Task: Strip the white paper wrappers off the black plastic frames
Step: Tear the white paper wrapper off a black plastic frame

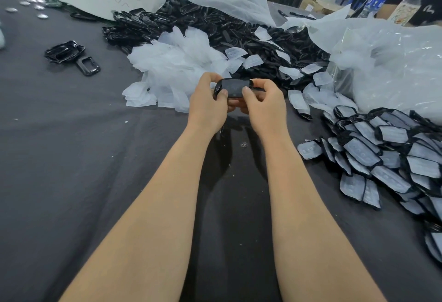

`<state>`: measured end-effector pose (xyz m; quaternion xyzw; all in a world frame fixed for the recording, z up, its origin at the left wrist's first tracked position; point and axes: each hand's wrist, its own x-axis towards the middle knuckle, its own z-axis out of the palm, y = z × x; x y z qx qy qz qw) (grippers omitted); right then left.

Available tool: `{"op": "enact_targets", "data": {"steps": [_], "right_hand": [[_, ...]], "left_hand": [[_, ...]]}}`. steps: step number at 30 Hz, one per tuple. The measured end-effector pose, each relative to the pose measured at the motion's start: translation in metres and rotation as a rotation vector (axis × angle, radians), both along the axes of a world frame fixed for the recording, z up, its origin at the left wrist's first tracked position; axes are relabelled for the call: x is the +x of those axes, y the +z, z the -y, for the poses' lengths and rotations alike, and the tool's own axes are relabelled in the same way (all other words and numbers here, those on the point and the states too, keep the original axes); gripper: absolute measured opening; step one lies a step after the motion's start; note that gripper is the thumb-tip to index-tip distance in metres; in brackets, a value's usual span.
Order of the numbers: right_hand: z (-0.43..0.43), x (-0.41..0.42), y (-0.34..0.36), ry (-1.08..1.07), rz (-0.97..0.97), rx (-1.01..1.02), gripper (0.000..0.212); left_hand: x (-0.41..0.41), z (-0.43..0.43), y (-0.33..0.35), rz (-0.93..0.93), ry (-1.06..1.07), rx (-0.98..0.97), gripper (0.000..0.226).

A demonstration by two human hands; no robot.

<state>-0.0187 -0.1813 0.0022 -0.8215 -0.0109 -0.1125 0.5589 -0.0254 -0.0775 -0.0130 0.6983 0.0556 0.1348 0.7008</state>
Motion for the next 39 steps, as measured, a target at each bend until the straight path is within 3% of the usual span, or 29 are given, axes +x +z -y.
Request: {"op": "enact_targets", "data": {"steps": [19,23,27,36,39], "right_hand": [[0.005,-0.002,0.000,-0.028,-0.028,0.098,0.011],[0.002,-0.002,-0.001,-0.094,0.074,-0.110,0.009],[0.001,-0.003,0.001,-0.111,0.107,-0.228,0.014],[0.035,-0.015,0.028,-0.261,0.114,-0.245,0.018],[0.073,-0.025,0.037,-0.424,0.110,-0.242,0.016]], "left_hand": [[-0.005,0.002,0.002,0.055,-0.008,0.111,0.023],[-0.006,0.002,0.003,0.030,-0.006,0.102,0.030],[-0.008,0.001,0.005,0.013,-0.006,0.075,0.022],[-0.011,0.044,0.029,0.028,-0.063,0.012,0.018],[-0.009,0.082,0.040,0.031,-0.145,0.155,0.016]]}}
